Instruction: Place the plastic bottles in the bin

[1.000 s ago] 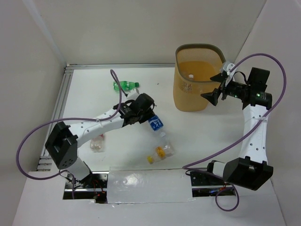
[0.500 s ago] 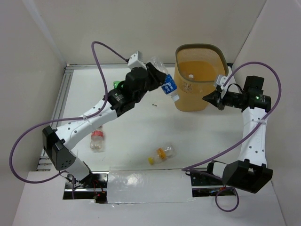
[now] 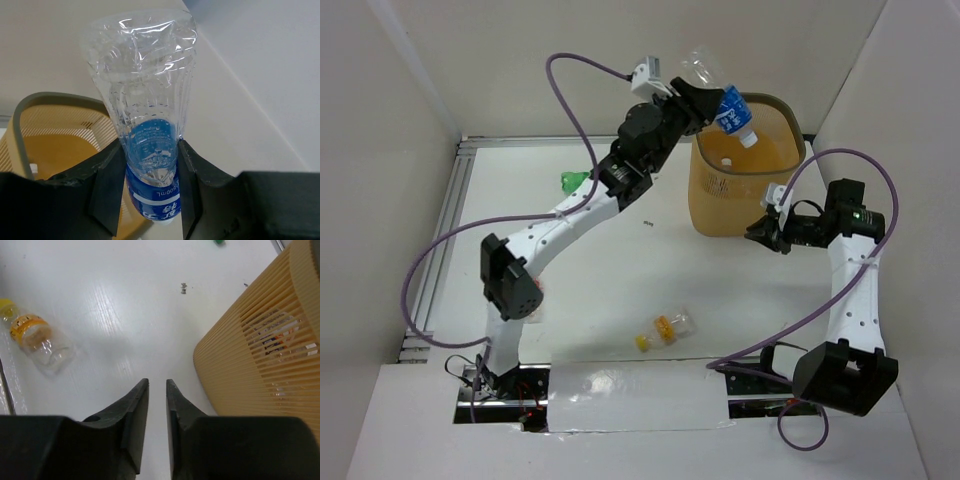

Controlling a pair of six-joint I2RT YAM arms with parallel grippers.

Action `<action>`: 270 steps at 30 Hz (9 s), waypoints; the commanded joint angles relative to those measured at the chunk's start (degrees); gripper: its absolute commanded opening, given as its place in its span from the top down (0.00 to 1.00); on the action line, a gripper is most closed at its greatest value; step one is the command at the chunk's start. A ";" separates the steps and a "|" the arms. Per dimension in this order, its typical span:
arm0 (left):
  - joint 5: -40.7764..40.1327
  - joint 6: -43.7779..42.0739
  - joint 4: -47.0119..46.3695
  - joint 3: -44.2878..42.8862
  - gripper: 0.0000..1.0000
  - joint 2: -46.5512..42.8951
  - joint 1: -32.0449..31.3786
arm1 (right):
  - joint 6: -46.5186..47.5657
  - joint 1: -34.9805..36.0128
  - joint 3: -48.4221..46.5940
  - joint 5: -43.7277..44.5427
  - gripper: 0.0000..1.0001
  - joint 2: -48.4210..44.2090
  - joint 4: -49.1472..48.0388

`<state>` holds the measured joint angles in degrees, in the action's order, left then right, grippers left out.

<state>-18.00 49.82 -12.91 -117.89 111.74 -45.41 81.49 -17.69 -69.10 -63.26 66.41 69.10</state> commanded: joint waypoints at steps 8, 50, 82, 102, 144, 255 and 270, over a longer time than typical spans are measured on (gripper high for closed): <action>-5.29 -10.89 -0.90 -18.35 0.32 17.10 0.06 | 2.09 1.87 4.23 1.74 0.28 -4.27 3.85; -23.75 0.01 70.12 57.42 0.00 -58.66 10.25 | -17.42 55.66 34.56 33.11 0.10 7.59 -46.86; 5.51 -24.95 49.74 67.88 0.00 -44.87 39.16 | -50.54 33.44 -17.03 31.79 0.49 6.53 -51.69; 11.06 -26.80 52.01 65.77 0.00 -31.59 41.01 | -56.88 9.44 -25.56 23.46 0.00 20.34 -44.57; 31.44 -19.76 40.43 4.45 0.79 -18.25 12.99 | -35.53 1.17 -13.69 -9.16 0.56 5.84 -28.41; -0.19 -71.71 27.40 12.33 0.00 19.21 25.28 | -7.22 8.11 10.92 2.09 0.00 -4.01 -11.09; 3.94 -69.78 30.22 9.96 0.08 22.55 25.90 | -8.90 8.11 10.92 1.57 0.00 -6.38 -11.09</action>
<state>-15.55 -20.86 16.56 -107.26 132.70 -18.85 73.08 -9.26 -57.60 -60.64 61.93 59.53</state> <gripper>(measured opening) 0.968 0.994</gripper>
